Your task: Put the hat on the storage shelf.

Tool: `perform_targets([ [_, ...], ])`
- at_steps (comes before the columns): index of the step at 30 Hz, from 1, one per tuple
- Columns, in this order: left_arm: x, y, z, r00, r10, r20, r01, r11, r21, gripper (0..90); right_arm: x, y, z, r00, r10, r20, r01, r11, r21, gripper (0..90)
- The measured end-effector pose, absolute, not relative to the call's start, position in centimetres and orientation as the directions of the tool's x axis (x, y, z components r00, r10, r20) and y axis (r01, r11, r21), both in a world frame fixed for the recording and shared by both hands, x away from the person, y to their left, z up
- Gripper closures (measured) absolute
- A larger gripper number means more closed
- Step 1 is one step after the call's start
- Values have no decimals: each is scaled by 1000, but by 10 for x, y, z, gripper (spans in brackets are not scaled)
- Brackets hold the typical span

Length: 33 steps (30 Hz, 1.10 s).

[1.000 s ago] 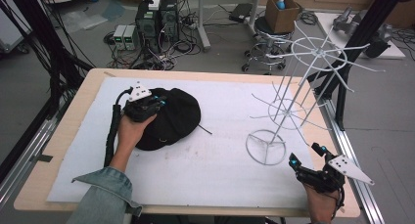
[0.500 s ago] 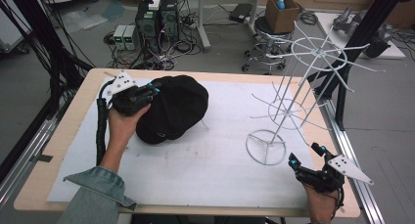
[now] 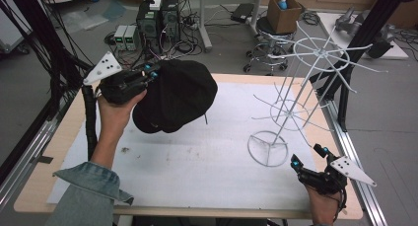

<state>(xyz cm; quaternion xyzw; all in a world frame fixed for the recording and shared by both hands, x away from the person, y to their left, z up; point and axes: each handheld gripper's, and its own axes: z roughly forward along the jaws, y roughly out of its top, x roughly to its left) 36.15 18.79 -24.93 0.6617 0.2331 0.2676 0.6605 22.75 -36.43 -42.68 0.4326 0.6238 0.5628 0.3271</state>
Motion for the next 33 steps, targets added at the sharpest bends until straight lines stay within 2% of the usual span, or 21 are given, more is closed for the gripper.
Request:
perform_targets([
  [6, 363, 189, -227, 771, 636, 29, -60, 27, 998, 873, 228, -364, -427, -413, 907, 80, 171, -10, 985, 69],
  [21, 368, 180, -180, 802, 594, 55, -117, 66, 991, 873, 228, -366, -427, -412, 908, 80, 171, -9, 985, 69],
  [33, 370, 174, -147, 825, 554, 112, -167, 49, 985, 873, 228, -366, -428, -417, 905, 79, 170, -8, 985, 69],
])
